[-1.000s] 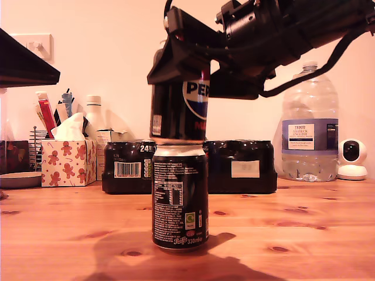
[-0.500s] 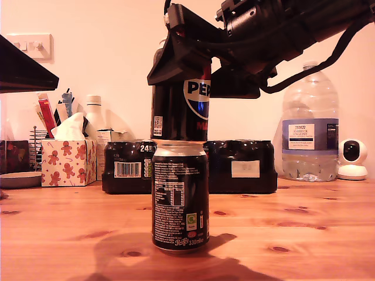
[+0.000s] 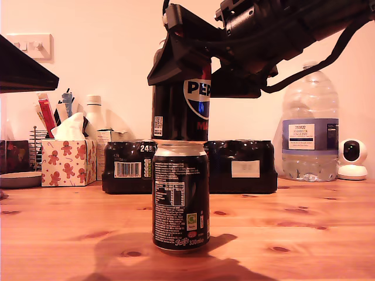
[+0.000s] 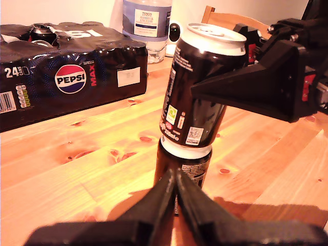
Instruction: Stack up the Pepsi cans on top of each other
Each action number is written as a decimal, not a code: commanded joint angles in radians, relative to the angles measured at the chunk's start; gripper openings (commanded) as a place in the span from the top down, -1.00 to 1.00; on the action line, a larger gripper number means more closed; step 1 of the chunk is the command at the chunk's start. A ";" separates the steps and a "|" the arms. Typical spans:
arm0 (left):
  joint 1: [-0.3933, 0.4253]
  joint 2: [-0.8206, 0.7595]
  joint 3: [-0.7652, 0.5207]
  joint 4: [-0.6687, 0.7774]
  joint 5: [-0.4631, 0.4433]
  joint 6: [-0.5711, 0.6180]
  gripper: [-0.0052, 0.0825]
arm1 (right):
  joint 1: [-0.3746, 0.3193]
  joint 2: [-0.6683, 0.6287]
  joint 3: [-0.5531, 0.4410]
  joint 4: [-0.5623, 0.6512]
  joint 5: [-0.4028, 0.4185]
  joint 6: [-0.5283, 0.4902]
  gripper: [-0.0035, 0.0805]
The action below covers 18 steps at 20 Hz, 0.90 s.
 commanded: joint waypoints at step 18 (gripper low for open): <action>-0.005 -0.003 -0.018 0.008 0.001 0.004 0.94 | 0.005 -0.001 0.084 -0.072 0.006 0.000 -0.40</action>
